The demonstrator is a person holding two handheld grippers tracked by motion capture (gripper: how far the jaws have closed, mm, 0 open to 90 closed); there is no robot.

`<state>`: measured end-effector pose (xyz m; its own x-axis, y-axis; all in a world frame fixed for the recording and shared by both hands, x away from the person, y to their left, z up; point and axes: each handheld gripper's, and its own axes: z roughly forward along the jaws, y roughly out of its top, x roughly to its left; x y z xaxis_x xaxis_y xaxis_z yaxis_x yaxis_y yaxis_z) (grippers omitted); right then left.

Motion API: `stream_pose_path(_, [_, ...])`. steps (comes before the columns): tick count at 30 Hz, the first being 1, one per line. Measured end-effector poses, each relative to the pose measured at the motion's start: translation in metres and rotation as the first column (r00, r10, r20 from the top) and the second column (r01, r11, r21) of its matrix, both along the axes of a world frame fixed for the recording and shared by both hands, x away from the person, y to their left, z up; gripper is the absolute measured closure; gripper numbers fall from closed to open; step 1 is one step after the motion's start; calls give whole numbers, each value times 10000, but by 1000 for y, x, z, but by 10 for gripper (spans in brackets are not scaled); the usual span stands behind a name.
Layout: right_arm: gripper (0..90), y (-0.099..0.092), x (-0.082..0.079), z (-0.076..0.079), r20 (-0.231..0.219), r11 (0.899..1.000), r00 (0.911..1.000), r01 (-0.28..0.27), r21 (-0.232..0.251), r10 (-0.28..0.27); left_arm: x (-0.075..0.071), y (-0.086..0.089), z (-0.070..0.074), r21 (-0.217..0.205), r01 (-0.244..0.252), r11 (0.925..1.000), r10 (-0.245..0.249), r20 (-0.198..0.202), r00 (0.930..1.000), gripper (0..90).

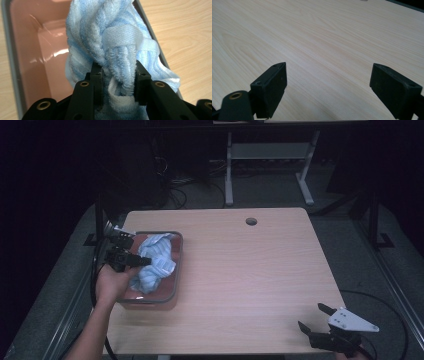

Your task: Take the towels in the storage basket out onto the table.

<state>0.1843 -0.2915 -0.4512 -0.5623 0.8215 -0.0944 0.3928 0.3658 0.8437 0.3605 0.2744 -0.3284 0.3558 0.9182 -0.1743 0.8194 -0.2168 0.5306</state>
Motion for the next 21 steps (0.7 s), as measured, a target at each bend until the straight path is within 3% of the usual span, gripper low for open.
stream_pose_path(9, [136, 0, 1, 0, 8, 10000, 10000, 27, -19, -27, -2, -2, 21, -126, 73, 9999, -69, 277, 9996, 675])
stream_pose_path(21, [136, 0, 1, 0, -2, 10000, 10000, 85, -19, -85, 3, -22, 43, -113, 416, 9991, -408, 619, 9972, 673])
